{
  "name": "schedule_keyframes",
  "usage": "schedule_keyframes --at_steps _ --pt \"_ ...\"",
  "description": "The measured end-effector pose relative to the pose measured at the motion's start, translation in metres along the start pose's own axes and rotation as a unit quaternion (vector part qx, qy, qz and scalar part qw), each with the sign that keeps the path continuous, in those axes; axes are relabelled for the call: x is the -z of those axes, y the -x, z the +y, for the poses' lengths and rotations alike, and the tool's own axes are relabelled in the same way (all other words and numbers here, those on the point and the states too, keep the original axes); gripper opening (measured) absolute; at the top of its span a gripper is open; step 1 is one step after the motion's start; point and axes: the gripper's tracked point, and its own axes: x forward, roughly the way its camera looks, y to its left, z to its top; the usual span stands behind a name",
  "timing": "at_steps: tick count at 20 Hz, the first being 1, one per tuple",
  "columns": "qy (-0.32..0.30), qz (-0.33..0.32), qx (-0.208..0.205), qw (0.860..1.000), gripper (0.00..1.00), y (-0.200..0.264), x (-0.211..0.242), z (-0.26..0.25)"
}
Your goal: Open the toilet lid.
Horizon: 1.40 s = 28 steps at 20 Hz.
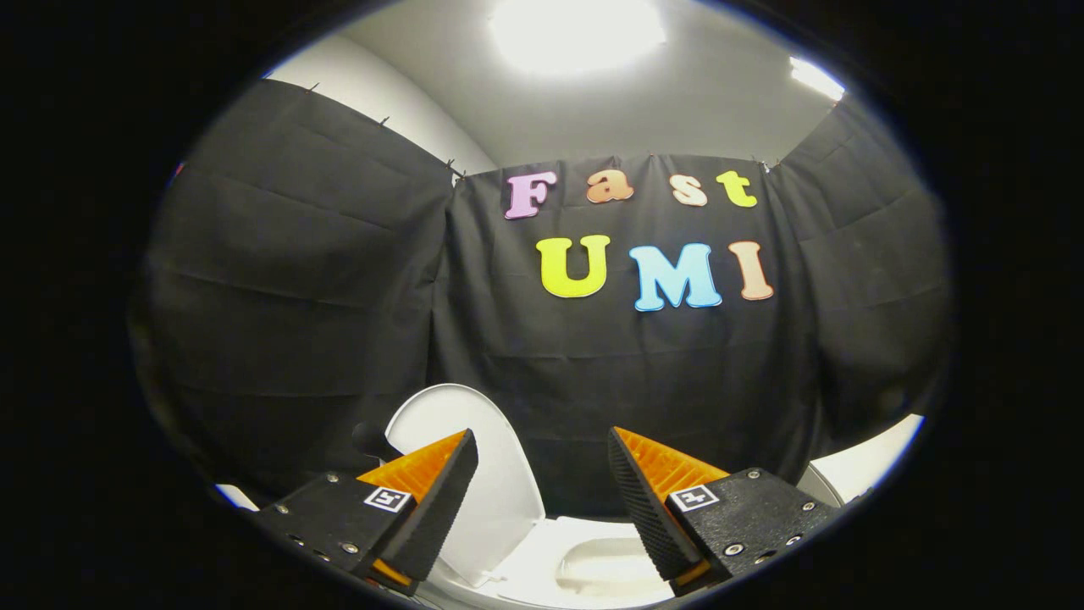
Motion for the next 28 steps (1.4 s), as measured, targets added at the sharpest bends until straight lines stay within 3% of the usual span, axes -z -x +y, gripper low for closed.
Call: schedule_keyframes --at_steps 14,28 --pt "-0.017 0.022 0.071 0.997 0.95 0.046 0.051 -0.085" --pt "0.003 0.03 0.092 0.995 0.95 0.089 0.081 -0.119"
